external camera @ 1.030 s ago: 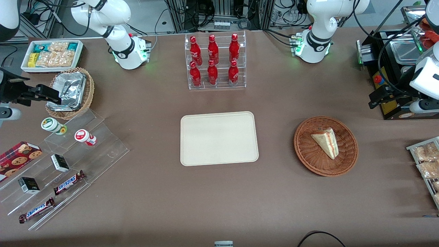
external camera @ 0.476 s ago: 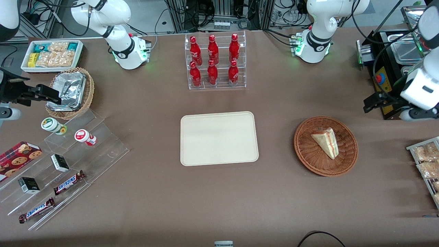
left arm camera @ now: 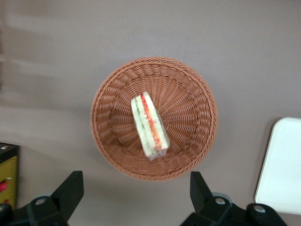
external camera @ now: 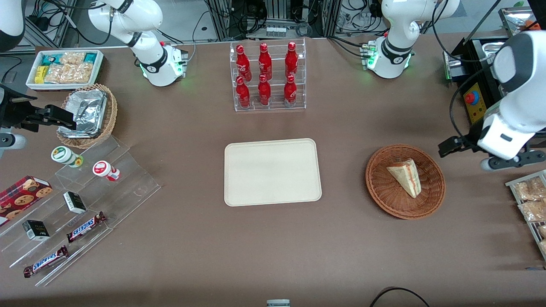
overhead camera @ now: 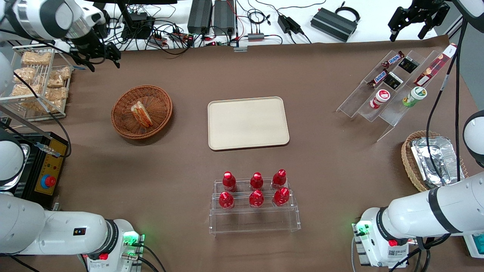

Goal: Place sandwich from basket to tray
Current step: 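Move the left gripper over the wicker basket toward the sandwich, then lower the open left gripper around the wrapped sandwich and close it, then lift the sandwich out of the basket and carry it over the tray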

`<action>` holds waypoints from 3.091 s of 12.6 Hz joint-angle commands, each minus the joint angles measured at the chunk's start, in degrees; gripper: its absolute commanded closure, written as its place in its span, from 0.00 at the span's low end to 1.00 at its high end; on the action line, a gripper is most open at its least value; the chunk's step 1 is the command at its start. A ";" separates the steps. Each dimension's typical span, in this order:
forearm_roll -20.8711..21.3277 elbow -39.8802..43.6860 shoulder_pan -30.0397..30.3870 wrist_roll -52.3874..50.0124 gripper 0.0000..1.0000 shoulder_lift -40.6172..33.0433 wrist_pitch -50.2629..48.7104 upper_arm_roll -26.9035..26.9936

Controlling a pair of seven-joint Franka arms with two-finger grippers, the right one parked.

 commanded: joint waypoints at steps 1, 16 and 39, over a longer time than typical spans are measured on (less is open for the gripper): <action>0.53 -7.62 -0.69 -5.67 0.00 -0.37 9.20 -0.67; 0.53 -22.06 -1.48 -15.35 0.00 5.52 29.37 -0.93; 0.62 -21.53 -1.92 -15.00 1.00 9.83 30.07 -0.84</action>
